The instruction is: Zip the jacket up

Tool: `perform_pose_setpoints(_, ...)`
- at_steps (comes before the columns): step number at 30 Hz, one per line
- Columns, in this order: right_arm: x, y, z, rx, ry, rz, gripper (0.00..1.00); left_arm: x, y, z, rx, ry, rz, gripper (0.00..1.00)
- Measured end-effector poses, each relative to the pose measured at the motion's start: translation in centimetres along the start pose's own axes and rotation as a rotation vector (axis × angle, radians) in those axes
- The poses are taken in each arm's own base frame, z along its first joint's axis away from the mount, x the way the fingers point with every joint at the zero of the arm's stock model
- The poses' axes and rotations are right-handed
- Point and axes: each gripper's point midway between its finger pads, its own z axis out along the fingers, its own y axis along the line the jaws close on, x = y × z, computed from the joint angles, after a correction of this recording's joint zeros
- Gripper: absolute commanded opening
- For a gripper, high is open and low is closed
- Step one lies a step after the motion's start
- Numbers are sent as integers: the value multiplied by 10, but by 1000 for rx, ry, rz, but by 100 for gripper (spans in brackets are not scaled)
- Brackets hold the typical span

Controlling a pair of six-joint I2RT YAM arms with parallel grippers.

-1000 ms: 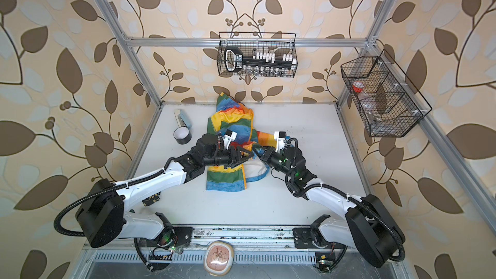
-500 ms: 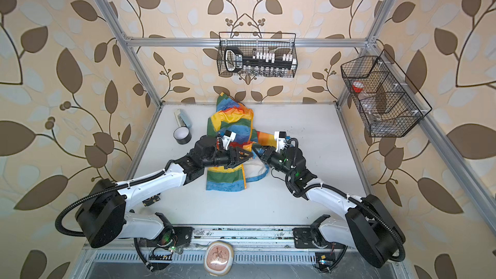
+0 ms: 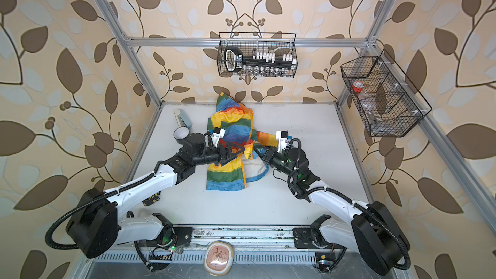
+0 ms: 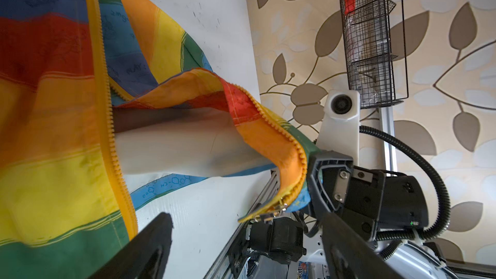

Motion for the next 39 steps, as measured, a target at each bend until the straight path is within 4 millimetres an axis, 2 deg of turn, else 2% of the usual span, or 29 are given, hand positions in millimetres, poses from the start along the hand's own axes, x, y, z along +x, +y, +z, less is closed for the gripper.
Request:
perform_pose_setpoints(4, 2, 0, -4, 3, 1, -3, 0, 0, -5, 10, 65, 31, -18, 74)
perform_pose_setpoints(10, 5, -7, -6, 23, 9, -5, 0, 3, -23, 11, 145, 64, -14, 72)
perform_pose_setpoints(14, 6, -10, -6, 29, 11, -4, 0, 13, -29, 16, 170, 108, -20, 73)
perform_pose_setpoints(16, 6, -10, -6, 30, 11, -4, 0, 20, -30, 19, 175, 132, -26, 79)
perform_pose_setpoints(21, 7, -11, -7, 31, 12, -6, 0, 27, -36, 24, 213, 147, -81, 84)
perform_pose_setpoints(31, 14, -10, -14, 28, 24, -6, 0, 23, -12, 50, 237, 152, -221, 82)
perform_pose_setpoints(35, 16, -9, -22, 31, 26, -6, 0, 21, -12, 54, 258, 148, -233, 78)
perform_pose_setpoints(39, 20, -9, -29, 35, 30, -11, 0, 19, -15, 53, 273, 144, -234, 69)
